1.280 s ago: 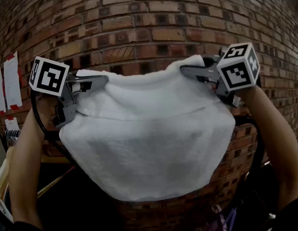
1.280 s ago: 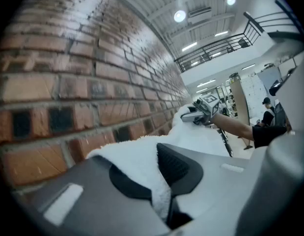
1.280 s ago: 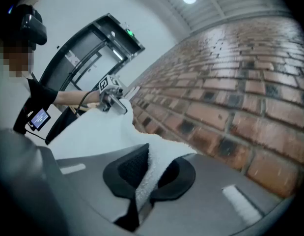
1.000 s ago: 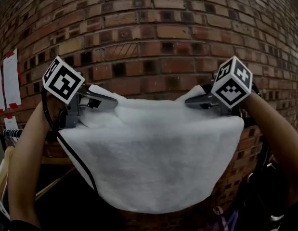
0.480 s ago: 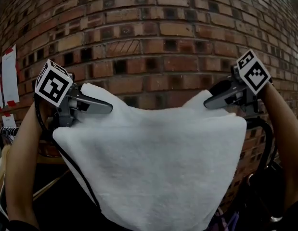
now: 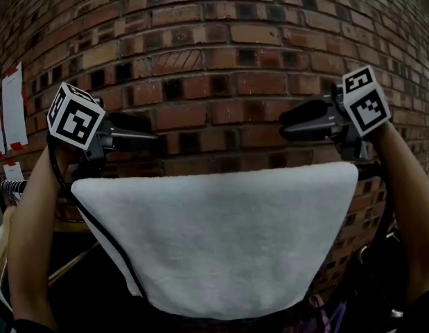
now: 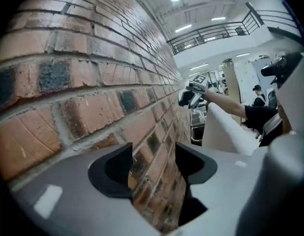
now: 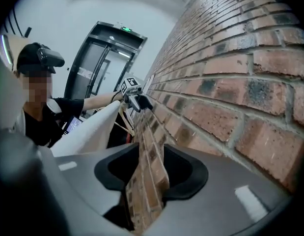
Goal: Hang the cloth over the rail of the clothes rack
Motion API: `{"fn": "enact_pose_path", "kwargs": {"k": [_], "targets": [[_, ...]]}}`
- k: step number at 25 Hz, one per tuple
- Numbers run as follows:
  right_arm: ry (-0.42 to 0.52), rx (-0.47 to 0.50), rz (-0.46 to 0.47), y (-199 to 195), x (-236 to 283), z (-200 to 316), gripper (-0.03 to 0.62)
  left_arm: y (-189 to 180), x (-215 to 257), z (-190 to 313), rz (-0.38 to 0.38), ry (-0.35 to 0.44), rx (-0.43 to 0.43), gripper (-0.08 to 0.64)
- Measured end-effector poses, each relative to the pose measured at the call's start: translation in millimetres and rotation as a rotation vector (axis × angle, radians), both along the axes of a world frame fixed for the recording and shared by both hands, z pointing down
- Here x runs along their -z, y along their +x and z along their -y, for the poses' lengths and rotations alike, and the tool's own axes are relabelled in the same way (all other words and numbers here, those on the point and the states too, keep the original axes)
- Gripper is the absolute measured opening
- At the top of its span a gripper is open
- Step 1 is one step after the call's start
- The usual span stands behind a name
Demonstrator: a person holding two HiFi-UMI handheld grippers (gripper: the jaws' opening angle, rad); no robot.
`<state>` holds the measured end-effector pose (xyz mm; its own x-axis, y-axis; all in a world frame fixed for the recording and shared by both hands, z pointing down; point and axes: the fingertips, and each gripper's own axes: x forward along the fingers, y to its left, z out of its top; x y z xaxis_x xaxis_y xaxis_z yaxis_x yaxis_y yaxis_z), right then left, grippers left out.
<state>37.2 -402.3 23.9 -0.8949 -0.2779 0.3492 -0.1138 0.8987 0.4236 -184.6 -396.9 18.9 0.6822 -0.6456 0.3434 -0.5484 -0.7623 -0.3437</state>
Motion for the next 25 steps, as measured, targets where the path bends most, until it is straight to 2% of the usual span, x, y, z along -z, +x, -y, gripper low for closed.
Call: {"fn": "enact_pose_path", "kwargs": {"k": [2,5,8,12,15,18,21,22,23,25], "targets": [[0.026,0.005,0.018,-5,5,-4,0.164,1,12,-3,-0.043,0.046,-0.009,0.271],[0.079,0.038,0.100,-13,26,-18,0.161,1,49,-17,-0.173,0.176,-0.034,0.239],[0.132,0.086,0.184,-21,51,-42,0.161,6,88,-42,-0.293,0.294,-0.073,0.241],[0.189,0.130,0.237,-29,78,-82,0.161,19,115,-79,-0.339,0.349,-0.122,0.244],[0.218,0.161,0.241,-41,85,-108,0.161,25,127,-113,-0.376,0.392,-0.167,0.244],[0.221,0.175,0.257,-50,83,-124,0.158,39,129,-140,-0.425,0.392,-0.208,0.242],[0.209,0.114,0.283,-57,68,-125,0.102,62,111,-149,-0.482,0.348,-0.200,0.164],[0.209,0.077,0.286,-59,62,-121,0.071,68,99,-145,-0.493,0.318,-0.180,0.064],[0.213,0.041,0.288,-59,59,-118,0.010,72,87,-139,-0.496,0.285,-0.147,0.020],[0.225,-0.007,0.276,-60,57,-115,0.005,78,68,-125,-0.464,0.244,-0.077,0.020]]}}
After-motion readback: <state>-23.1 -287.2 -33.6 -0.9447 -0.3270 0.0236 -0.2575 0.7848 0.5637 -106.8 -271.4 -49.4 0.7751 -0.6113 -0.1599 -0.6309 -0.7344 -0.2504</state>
